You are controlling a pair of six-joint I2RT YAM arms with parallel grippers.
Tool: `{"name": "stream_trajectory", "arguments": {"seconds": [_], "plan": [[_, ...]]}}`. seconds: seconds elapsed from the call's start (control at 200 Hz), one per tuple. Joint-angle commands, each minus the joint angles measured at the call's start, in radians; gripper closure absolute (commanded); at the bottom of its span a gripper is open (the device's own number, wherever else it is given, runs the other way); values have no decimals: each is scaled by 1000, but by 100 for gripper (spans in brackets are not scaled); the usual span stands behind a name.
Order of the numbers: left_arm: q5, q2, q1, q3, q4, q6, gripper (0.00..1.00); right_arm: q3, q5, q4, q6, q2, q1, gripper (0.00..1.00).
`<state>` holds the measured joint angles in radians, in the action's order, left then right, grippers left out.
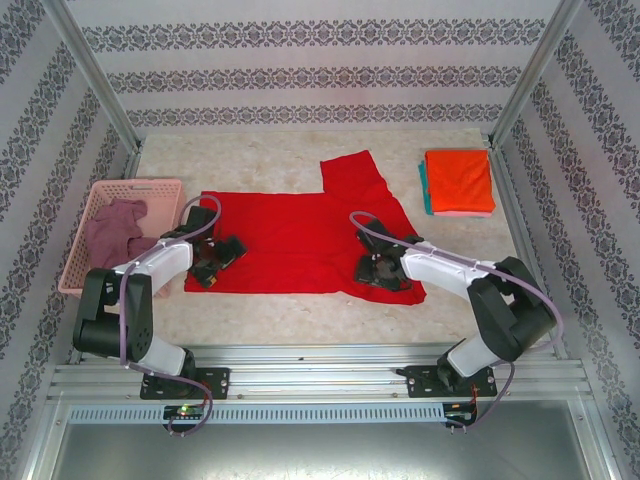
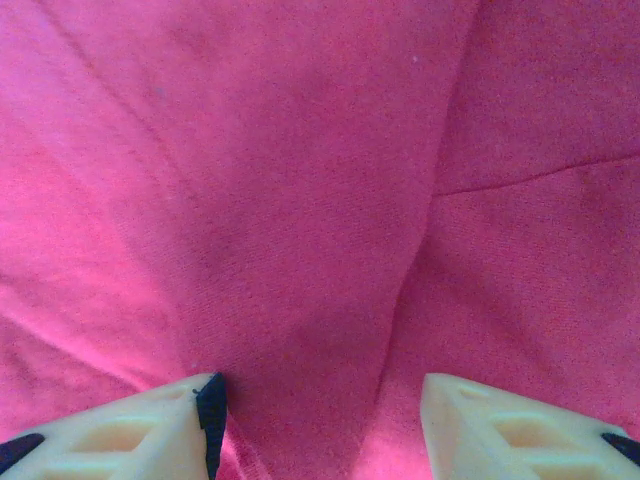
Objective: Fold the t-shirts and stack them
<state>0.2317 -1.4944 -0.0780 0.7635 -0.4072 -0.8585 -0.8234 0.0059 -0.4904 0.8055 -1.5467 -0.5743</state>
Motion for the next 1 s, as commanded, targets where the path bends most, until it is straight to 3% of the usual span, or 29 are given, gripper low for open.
{"name": "stream_trajectory", "arguments": {"seconds": [0.0,0.19,0.33,0.52,0.699,0.999], "plan": [[-28,-28,36,-52,13,35,3,22,-3,25,4,-26,43,43],[-16,-26,44,-16,-12,60,3,52,-24,15,-6,-28,119,36],[-98,18,43,45,-109,102,2,28,-7,-22,-33,24,125,34],[-122,72,4,139,-154,150,2,-46,26,38,-87,88,143,34],[-41,28,-16,194,-82,141,1,-286,-5,71,-166,-145,204,35],[-16,-31,-17,231,-34,130,1,-641,-88,-138,-317,-490,222,36]]}}
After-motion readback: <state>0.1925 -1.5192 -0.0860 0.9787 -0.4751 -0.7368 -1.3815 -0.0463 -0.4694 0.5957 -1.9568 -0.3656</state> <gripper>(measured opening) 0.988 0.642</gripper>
